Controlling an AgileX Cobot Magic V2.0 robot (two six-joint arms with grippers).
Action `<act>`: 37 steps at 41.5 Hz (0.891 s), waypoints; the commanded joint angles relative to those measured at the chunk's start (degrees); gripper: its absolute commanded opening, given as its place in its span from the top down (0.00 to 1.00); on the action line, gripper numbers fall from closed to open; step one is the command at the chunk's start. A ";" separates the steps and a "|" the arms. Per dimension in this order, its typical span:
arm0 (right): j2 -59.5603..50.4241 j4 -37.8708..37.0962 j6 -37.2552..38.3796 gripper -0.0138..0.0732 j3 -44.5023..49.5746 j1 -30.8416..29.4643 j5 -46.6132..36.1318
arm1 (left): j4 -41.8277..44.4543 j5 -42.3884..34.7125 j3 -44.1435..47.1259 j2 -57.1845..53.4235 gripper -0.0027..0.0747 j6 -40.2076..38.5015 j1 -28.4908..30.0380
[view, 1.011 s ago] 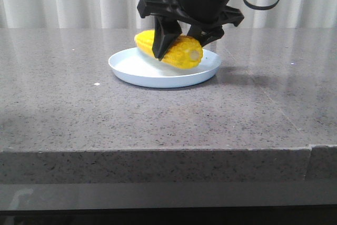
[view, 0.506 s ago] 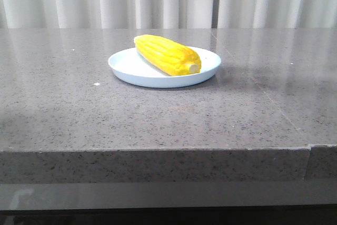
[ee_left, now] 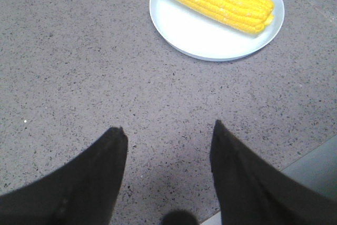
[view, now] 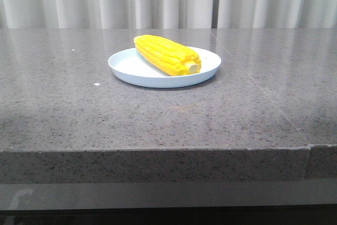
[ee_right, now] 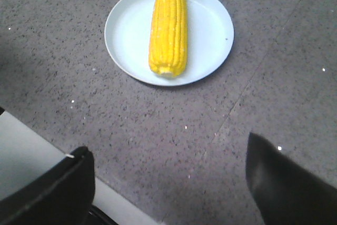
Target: Place corn on plate with both arms
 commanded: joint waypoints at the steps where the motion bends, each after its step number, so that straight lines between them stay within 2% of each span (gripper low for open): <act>1: -5.84 -0.55 -0.88 0.14 2.32 -0.10 -2.42 | -0.62 -4.02 -1.49 -0.34 0.50 -0.65 -0.26; 10: -16.10 -0.55 -0.82 0.14 9.22 -0.10 -2.02 | -0.62 -4.02 -1.49 -0.34 0.50 -0.65 -0.26; 20: -18.17 -1.13 -0.72 0.14 10.36 -0.15 -1.53 | -0.62 -4.02 -1.49 -0.34 0.50 -0.65 -0.26; 22: -18.17 -1.13 -0.25 0.17 10.36 -0.15 -1.53 | -0.62 -4.02 -1.49 -0.34 0.50 -0.65 -0.26; 26: -18.17 -1.13 0.05 0.31 10.36 -0.15 -1.53 | -0.62 -4.02 -1.49 -0.34 0.51 -0.65 -0.26; 30: -18.17 -1.13 0.05 0.53 10.36 -0.15 -1.53 | -0.62 -4.02 -1.49 -0.34 0.54 -0.65 -0.26; 37: -18.17 -1.13 0.05 0.87 10.36 -0.15 -1.07 | -0.51 -3.68 -1.49 -0.34 0.69 -0.65 -0.26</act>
